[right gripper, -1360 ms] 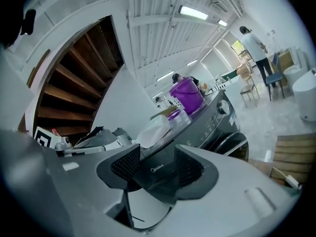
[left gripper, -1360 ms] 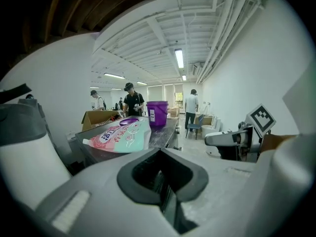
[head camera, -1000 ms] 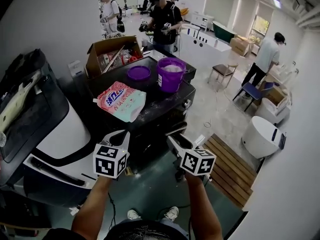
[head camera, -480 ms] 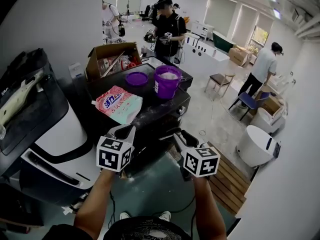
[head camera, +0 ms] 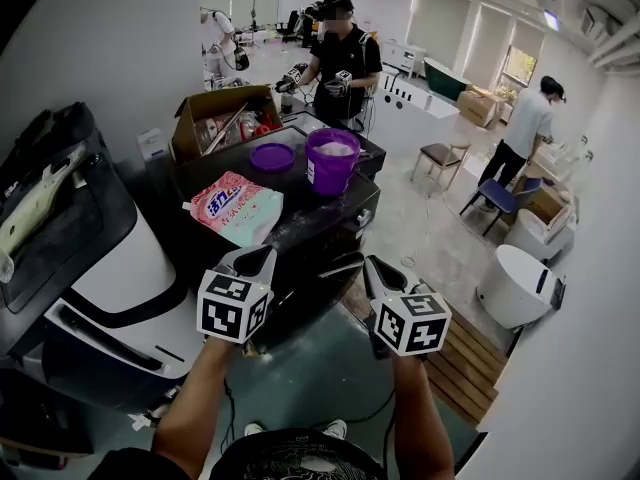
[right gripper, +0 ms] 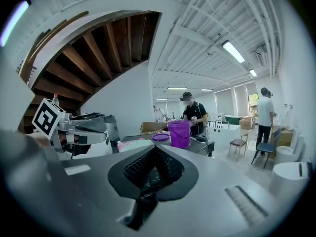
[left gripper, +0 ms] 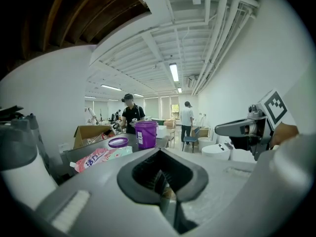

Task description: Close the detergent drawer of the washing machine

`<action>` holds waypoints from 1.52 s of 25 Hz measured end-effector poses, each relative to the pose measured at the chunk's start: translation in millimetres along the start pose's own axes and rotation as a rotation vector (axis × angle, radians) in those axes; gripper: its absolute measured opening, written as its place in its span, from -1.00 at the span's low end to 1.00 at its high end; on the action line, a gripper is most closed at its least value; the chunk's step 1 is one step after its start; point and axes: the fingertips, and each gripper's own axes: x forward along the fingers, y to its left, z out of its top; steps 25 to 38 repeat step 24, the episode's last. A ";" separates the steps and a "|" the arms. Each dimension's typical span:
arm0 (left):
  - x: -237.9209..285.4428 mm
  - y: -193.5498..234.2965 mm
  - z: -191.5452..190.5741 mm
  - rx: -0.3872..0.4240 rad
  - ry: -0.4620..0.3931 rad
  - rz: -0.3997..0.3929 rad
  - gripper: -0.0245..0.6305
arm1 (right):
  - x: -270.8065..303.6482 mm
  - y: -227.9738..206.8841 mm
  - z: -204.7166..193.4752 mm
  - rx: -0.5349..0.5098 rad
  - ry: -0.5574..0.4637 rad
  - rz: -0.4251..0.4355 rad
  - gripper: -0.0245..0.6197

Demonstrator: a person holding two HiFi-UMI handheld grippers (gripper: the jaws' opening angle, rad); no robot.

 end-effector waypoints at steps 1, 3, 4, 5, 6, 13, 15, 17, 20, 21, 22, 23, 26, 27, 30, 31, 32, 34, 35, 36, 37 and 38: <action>-0.6 1.6 0.0 0.005 0.002 0.005 -0.92 | -0.2 -0.4 0.9 -0.003 -0.005 -0.004 -0.85; -2.4 4.8 -1.9 0.012 0.008 0.013 -0.92 | -0.8 -1.4 1.5 -0.008 -0.013 -0.016 -0.85; -3.5 6.0 -3.0 0.012 0.010 0.015 -0.92 | -1.5 -2.0 1.5 -0.010 -0.015 -0.021 -0.85; -4.8 6.8 -3.8 0.011 0.012 0.018 -0.92 | -2.3 -2.4 1.8 -0.012 -0.016 -0.024 -0.85; -6.2 7.6 -4.6 0.008 0.013 0.020 -0.92 | -3.1 -2.4 2.3 -0.013 -0.017 -0.026 -0.85; -10.3 11.7 -11.4 -0.005 0.023 0.031 -0.92 | -4.6 0.4 2.0 -0.015 -0.022 -0.026 -0.85; -11.6 11.3 -13.2 -0.006 0.026 0.031 -0.92 | -5.8 0.8 1.2 -0.012 -0.023 -0.026 -0.85; -12.8 10.6 -14.4 -0.008 0.029 0.030 -0.92 | -7.1 1.2 1.1 -0.008 -0.025 -0.027 -0.85; -13.1 10.5 -14.6 -0.007 0.030 0.027 -0.92 | -7.1 2.7 0.5 -0.004 -0.027 -0.025 -0.85; -12.9 10.8 -14.6 -0.006 0.030 0.026 -0.92 | -6.9 3.4 0.2 -0.003 -0.027 -0.025 -0.85; -12.8 11.1 -14.7 -0.005 0.030 0.025 -0.92 | -6.7 4.2 -0.1 -0.002 -0.028 -0.025 -0.85; -12.7 11.2 -14.9 -0.005 0.029 0.024 -0.92 | -6.5 4.9 -0.3 -0.001 -0.029 -0.024 -0.85; -12.6 11.4 -15.2 -0.004 0.029 0.023 -0.92 | -6.3 5.7 -0.5 0.001 -0.030 -0.024 -0.85; -12.6 11.4 -15.2 -0.004 0.029 0.023 -0.92 | -6.3 5.7 -0.5 0.001 -0.030 -0.024 -0.85; -12.6 11.4 -15.2 -0.004 0.029 0.023 -0.92 | -6.3 5.7 -0.5 0.001 -0.030 -0.024 -0.85; -12.6 11.4 -15.2 -0.004 0.029 0.023 -0.92 | -6.3 5.7 -0.5 0.001 -0.030 -0.024 -0.85; -12.6 11.4 -15.2 -0.004 0.029 0.023 -0.92 | -6.3 5.7 -0.5 0.001 -0.030 -0.024 -0.85; -12.6 11.4 -15.2 -0.004 0.029 0.023 -0.92 | -6.3 5.7 -0.5 0.001 -0.030 -0.024 -0.85; -12.6 11.4 -15.2 -0.004 0.029 0.023 -0.92 | -6.3 5.7 -0.5 0.001 -0.030 -0.024 -0.85; -12.6 11.4 -15.2 -0.004 0.029 0.023 -0.92 | -6.3 5.7 -0.5 0.001 -0.030 -0.024 -0.85; -12.6 11.4 -15.2 -0.004 0.029 0.023 -0.92 | -6.3 5.7 -0.5 0.001 -0.030 -0.024 -0.85; -12.6 11.4 -15.2 -0.004 0.029 0.023 -0.92 | -6.3 5.7 -0.5 0.001 -0.030 -0.024 -0.85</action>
